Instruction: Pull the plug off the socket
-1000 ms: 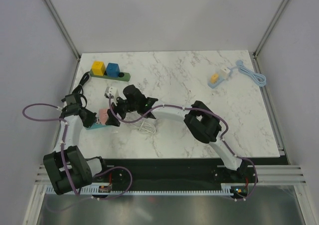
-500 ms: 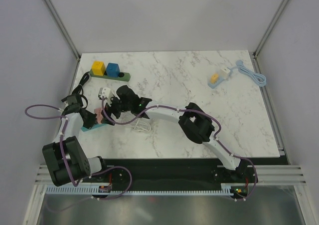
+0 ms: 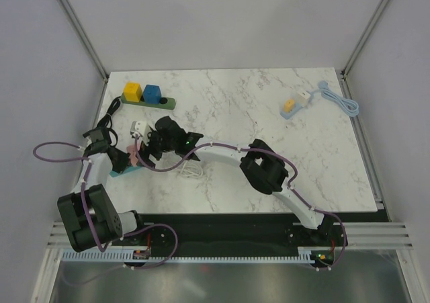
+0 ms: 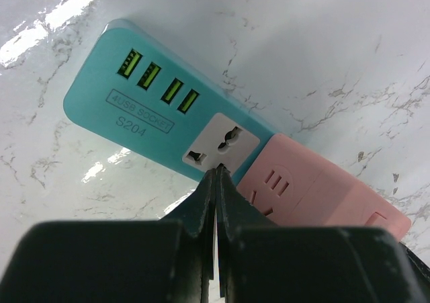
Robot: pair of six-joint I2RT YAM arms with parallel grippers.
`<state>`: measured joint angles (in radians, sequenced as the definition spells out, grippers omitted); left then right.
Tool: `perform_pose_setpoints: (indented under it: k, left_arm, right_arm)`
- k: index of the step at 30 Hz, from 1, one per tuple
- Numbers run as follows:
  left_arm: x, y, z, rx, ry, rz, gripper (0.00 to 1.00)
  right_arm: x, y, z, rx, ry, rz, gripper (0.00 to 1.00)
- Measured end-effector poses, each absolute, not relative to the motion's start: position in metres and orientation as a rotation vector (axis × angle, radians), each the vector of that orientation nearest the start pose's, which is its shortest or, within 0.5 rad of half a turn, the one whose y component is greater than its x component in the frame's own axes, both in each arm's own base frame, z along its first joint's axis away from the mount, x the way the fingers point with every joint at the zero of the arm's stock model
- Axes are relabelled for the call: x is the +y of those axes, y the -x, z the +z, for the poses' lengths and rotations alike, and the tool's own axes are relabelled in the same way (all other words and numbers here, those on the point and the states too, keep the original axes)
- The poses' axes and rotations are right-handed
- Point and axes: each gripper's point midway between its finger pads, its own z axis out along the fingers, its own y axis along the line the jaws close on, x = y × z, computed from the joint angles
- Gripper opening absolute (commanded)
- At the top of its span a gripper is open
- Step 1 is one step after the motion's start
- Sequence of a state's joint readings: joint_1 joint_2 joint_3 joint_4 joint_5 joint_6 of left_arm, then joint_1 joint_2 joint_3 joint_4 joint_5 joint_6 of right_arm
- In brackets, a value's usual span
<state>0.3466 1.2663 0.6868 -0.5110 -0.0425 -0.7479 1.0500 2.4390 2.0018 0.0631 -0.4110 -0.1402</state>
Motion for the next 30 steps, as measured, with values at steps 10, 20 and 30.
perform_pose_setpoints:
  k: [10,20,30]
  left_arm:
    - [0.073,-0.26,0.047,2.25,1.389,-0.071,0.02]
    - [0.074,-0.258,0.053,2.222,1.376,-0.067,0.02]
    - [0.078,-0.256,0.056,2.202,1.377,-0.037,0.02]
  right_arm:
    - [0.617,-0.282,0.106,1.429,1.453,0.897,0.94]
    - [0.613,-0.29,0.103,1.359,1.473,0.897,0.95]
    - [0.629,-0.291,0.099,1.289,1.473,0.979,0.93]
